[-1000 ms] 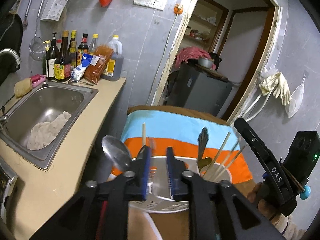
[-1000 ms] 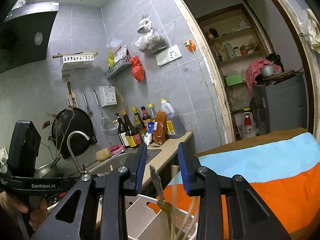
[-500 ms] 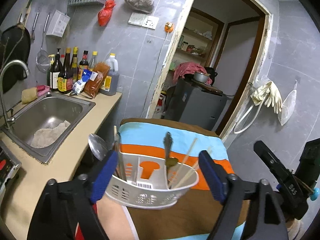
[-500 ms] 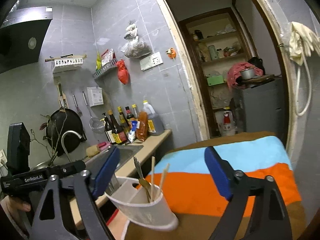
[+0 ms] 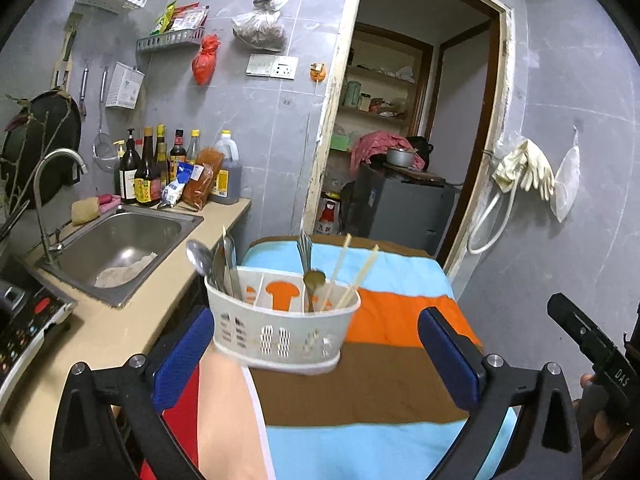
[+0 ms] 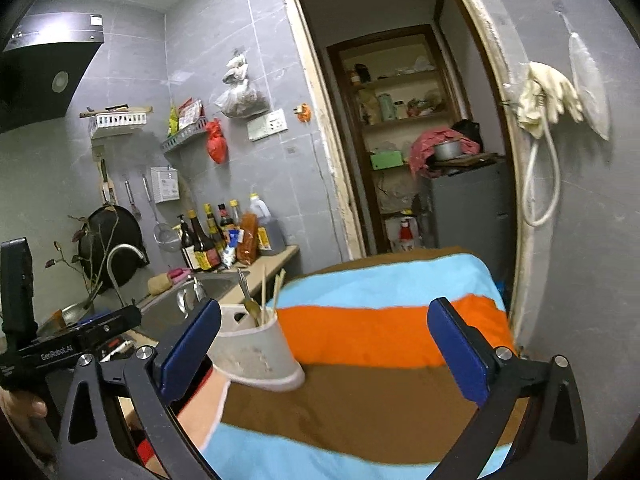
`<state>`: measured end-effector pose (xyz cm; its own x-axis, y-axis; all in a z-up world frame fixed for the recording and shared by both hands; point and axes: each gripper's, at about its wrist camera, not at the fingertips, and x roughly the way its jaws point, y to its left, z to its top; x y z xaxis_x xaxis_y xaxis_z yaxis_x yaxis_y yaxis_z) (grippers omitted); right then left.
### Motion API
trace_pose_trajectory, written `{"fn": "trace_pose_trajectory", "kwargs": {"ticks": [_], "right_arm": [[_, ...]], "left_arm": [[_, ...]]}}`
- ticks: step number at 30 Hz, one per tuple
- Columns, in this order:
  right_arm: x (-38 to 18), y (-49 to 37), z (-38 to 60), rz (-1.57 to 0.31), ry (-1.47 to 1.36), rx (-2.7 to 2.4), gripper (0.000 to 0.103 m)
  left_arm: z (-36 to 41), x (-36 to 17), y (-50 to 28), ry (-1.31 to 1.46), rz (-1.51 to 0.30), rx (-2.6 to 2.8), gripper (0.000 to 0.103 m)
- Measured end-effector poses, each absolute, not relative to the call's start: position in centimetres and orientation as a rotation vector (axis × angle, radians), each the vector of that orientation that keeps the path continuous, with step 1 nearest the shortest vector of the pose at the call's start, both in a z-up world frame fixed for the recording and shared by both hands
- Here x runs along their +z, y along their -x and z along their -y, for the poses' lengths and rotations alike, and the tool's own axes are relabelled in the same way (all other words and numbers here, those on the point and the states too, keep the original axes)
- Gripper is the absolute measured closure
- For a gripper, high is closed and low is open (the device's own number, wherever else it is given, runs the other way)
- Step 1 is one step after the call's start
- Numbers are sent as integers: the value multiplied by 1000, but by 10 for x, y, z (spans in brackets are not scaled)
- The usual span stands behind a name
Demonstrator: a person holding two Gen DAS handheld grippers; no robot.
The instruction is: Organize utensils
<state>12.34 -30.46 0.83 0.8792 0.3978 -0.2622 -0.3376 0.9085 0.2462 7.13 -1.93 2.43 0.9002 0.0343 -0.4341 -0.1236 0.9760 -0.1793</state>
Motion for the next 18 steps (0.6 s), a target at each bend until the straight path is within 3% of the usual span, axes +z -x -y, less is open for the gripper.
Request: {"fn": "trace_pose_trajectory", "kwargs": {"ticks": [18], "right_arm": [[-11,-63,340,-351,-172,340,2]], "left_arm": [[44,3,-11,200,-454,104,1]]}}
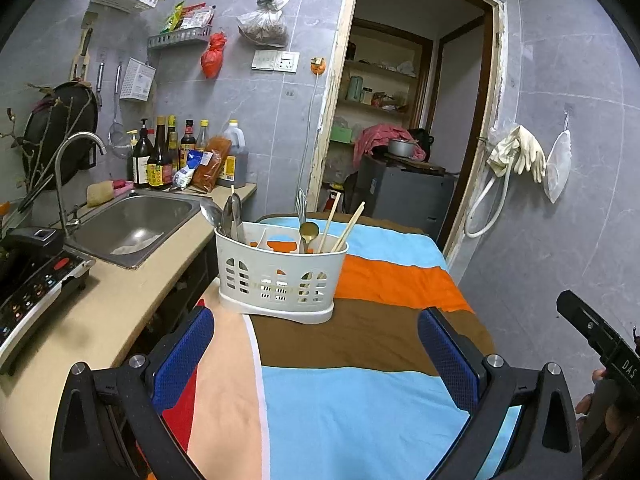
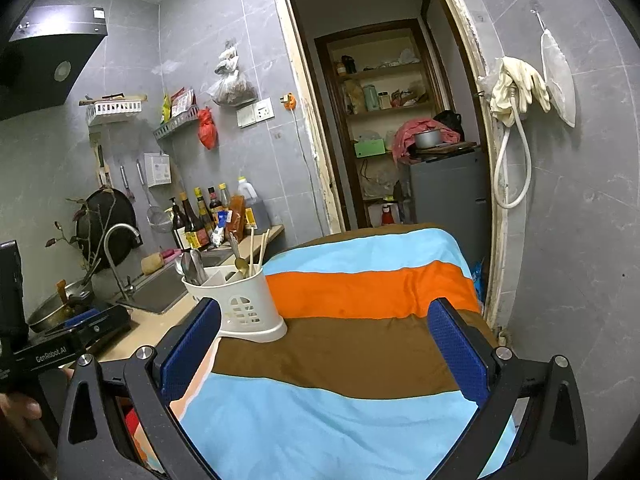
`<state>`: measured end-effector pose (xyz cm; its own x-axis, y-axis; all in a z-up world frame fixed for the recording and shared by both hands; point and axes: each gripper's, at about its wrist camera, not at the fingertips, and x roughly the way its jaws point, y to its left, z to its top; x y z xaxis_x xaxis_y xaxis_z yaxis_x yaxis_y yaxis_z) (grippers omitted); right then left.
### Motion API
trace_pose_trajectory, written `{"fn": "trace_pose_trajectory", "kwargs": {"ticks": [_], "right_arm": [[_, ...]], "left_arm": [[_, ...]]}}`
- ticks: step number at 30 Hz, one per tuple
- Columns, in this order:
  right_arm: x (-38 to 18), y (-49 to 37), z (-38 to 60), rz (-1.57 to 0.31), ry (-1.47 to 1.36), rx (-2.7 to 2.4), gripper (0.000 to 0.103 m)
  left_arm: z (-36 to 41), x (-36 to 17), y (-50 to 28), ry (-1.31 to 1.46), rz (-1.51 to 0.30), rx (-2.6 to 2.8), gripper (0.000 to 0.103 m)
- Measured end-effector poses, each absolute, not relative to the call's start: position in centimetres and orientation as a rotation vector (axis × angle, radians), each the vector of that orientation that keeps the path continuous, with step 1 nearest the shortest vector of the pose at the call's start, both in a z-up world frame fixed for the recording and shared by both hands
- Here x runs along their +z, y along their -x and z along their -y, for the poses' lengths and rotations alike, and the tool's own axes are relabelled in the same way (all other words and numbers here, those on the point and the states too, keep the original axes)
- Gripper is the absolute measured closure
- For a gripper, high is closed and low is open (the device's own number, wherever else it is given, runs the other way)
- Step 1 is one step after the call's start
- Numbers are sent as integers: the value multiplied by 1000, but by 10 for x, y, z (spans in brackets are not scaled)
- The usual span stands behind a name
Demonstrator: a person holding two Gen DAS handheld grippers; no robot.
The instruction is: Organize utensils
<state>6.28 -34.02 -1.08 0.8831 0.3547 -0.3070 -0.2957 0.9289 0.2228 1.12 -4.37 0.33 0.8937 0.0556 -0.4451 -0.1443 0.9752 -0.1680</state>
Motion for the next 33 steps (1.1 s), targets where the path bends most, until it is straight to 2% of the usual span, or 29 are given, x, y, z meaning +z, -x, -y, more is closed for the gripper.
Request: {"fn": "trace_pose_trajectory", "kwargs": {"ticks": [33], "right_arm": [[-7,-58,339,-359,-172,357,2]], "left_arm": [[44,5,-4,192,-442,118,1]]}}
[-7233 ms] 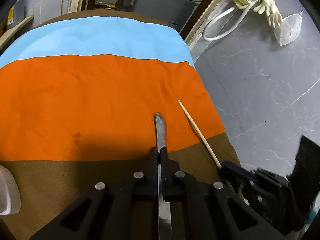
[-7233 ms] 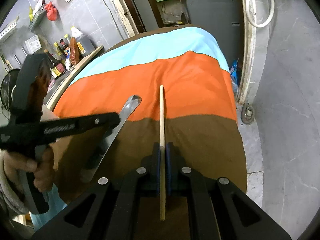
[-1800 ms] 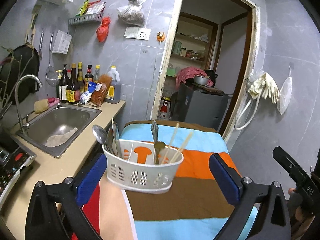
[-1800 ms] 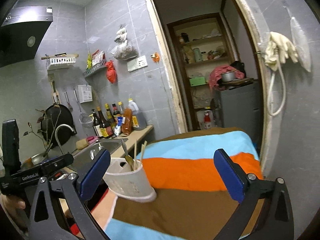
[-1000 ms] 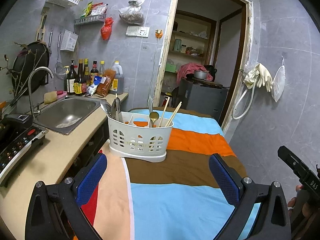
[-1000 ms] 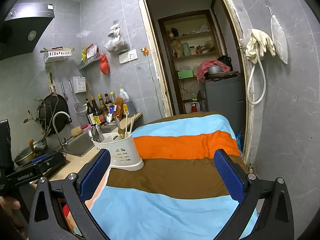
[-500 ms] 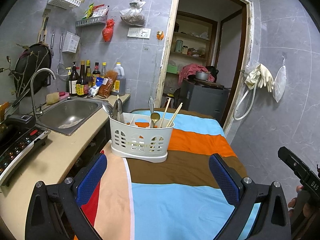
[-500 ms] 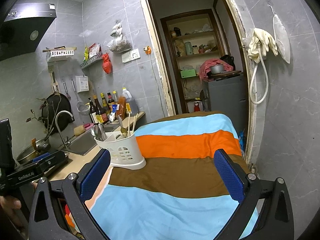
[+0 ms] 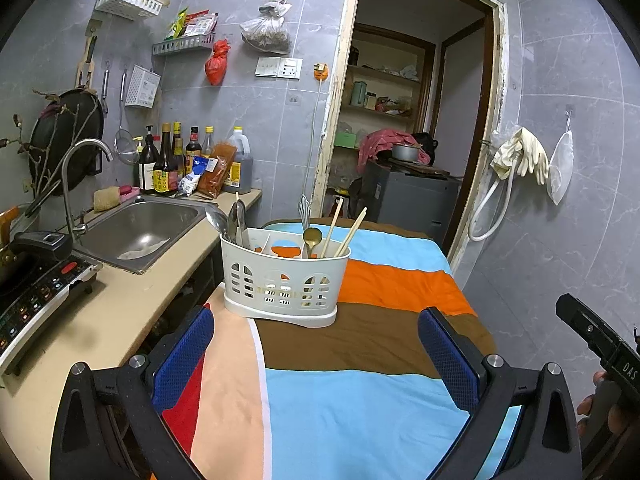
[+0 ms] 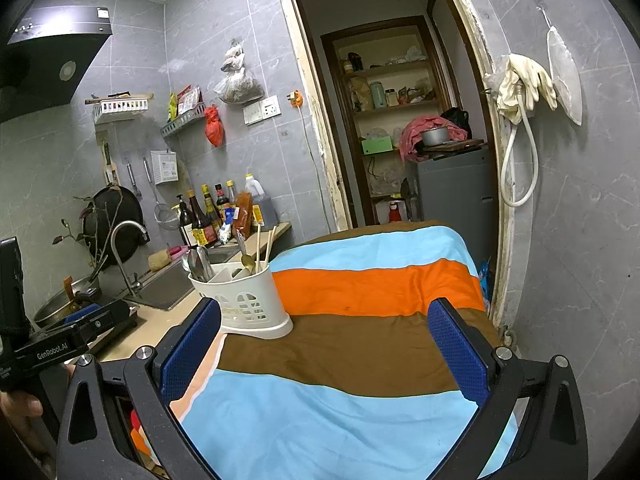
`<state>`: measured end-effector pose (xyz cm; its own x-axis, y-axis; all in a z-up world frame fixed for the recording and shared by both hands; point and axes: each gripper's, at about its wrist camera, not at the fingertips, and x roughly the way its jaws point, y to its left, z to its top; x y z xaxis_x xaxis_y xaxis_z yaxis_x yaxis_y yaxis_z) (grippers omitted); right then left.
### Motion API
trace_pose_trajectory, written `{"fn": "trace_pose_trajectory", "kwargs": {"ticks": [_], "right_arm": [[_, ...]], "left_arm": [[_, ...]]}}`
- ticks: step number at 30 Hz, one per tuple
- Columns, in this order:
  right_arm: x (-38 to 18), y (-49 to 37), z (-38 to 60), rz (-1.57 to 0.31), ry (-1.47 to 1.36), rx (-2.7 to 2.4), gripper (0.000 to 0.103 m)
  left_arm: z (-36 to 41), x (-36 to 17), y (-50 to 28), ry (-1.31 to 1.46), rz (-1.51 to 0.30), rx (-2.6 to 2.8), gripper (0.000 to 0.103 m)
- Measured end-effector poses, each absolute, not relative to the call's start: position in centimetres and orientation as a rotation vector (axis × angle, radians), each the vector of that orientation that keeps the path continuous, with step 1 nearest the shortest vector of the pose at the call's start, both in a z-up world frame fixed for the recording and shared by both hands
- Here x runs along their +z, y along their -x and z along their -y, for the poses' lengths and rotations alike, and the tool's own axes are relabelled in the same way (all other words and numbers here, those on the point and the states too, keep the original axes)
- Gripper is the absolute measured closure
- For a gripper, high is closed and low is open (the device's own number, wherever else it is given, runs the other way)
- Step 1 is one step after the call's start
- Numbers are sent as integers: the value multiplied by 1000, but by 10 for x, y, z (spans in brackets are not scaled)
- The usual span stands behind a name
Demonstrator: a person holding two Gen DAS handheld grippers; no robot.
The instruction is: Organize utensils
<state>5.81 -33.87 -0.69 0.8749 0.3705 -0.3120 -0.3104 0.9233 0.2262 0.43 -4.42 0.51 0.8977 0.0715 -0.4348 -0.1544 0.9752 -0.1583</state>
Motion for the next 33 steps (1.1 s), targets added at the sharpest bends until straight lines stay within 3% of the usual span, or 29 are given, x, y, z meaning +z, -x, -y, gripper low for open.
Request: {"fn": "trace_pose_trajectory", "kwargs": {"ticks": [33], "right_arm": [[-6,-57,337,-365,-175,356,2]], "left_arm": [[38,6,-6,188,-453,118,1]]}}
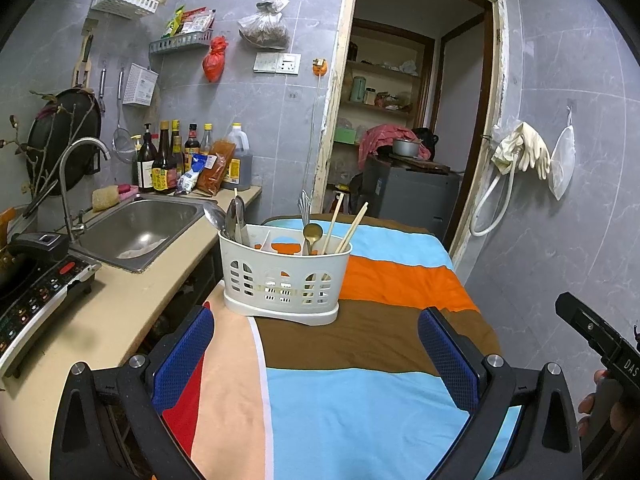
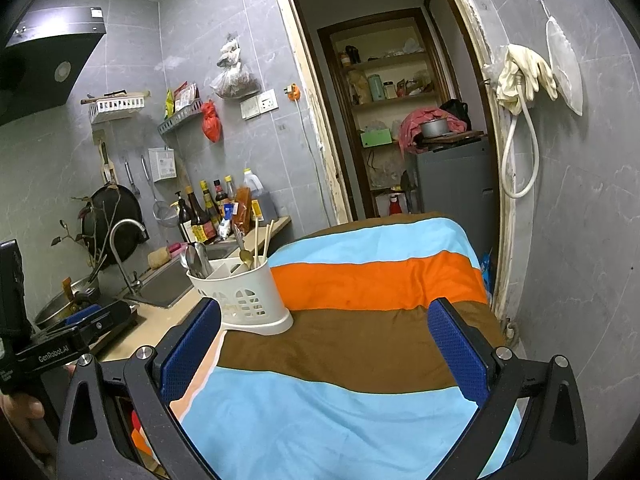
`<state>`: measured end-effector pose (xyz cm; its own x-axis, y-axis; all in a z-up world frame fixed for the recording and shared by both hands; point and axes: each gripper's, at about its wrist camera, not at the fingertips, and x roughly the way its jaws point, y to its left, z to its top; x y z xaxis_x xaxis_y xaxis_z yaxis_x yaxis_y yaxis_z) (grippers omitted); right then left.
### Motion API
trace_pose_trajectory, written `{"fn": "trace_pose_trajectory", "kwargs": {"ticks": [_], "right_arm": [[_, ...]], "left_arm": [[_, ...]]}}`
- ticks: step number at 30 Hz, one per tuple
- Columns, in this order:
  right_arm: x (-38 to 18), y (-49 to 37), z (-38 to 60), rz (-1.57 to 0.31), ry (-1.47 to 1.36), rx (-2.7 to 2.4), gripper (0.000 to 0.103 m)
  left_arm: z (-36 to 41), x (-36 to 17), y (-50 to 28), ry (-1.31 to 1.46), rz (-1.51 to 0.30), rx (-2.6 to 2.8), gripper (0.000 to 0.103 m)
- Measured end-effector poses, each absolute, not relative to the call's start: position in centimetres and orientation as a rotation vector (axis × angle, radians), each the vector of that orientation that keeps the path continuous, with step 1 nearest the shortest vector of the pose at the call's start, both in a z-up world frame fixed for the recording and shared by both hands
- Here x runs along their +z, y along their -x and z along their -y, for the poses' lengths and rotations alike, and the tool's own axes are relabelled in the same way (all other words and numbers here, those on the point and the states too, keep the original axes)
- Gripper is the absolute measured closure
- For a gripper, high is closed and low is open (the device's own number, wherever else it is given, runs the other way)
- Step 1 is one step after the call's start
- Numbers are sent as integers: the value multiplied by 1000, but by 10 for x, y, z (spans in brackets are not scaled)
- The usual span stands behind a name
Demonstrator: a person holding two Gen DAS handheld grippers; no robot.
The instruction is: Organize utensils
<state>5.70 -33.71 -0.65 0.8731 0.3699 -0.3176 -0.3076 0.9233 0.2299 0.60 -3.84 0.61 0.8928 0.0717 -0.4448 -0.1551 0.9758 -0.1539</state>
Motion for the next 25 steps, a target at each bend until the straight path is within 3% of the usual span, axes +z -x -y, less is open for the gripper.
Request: {"fn": "trace_pose_trajectory", "kwargs": {"ticks": [25], "right_arm": [[-28,-46,312,-430,-173,356,2]], "left_arm": [[27,-9,-35,188,-526,150,1]]}}
